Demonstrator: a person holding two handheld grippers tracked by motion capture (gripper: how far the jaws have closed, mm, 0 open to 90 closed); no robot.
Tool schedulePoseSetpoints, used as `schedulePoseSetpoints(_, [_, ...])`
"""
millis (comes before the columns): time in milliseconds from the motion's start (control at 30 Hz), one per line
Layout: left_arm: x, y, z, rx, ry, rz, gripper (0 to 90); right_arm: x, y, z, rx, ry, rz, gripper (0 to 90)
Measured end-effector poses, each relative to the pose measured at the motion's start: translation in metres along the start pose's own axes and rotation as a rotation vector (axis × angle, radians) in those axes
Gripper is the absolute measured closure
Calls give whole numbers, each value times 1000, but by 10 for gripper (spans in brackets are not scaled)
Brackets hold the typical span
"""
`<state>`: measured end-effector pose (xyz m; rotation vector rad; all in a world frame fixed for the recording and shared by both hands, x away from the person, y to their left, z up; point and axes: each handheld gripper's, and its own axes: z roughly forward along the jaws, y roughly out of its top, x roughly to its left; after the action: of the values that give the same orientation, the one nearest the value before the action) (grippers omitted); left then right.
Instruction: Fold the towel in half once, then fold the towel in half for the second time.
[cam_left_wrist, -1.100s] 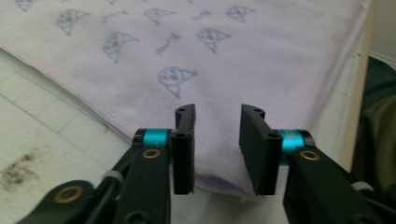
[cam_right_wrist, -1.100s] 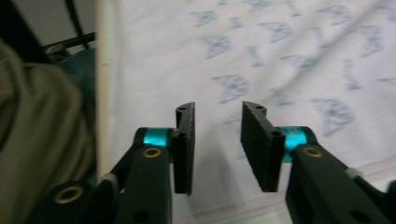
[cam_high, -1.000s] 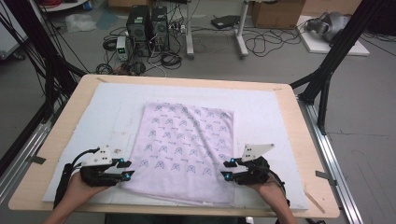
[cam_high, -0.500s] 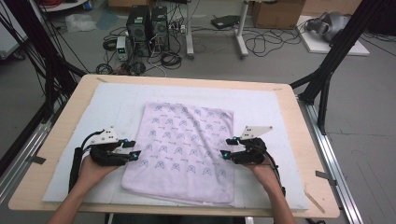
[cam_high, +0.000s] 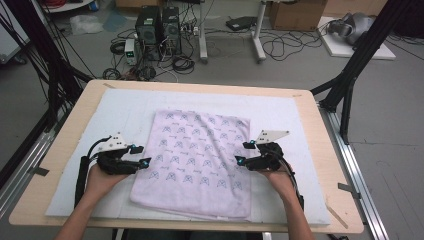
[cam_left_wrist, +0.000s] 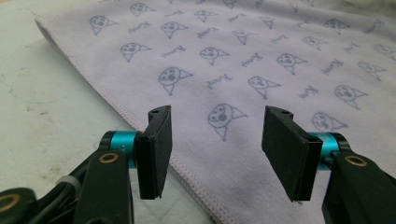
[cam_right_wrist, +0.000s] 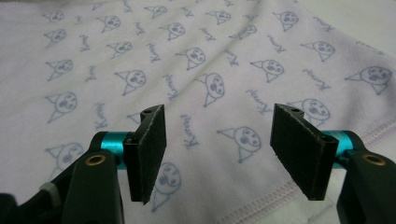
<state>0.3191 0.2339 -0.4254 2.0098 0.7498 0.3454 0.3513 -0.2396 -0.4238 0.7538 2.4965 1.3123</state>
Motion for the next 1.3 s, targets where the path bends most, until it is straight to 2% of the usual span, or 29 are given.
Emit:
schedulePoseSetpoints(467, [-1, -1, 2, 10, -25, 4, 434, 4, -1, 2, 29, 0, -12, 310])
schedulePoseSetpoints(733, [3, -2, 1, 9, -19, -7, 435, 4, -1, 4, 39, 0, -7, 305])
schedulePoseSetpoints(867, [5, -2, 0, 8, -12, -17, 436, 3, 0, 4, 26, -10, -17, 306])
schedulePoseSetpoints(933, [7, -1, -1, 16, -10, -7, 441, 2, 0, 3, 22, -18, -16, 308])
schedulePoseSetpoints(1033, [11, 2, 0, 25, 6, -10, 448, -2, -1, 2, 22, -20, -6, 313])
schedulePoseSetpoints(1100, [15, 5, 1, 19, 20, -26, 454, -7, 1, 0, 22, -22, 8, 325])
schedulePoseSetpoints(1267, [33, 25, 13, 6, 54, -39, 491, -25, 11, 0, 26, -39, 29, 342])
schedulePoseSetpoints(1300, [37, 30, 16, 10, 57, -44, 498, -30, 14, 0, 45, -46, 33, 339])
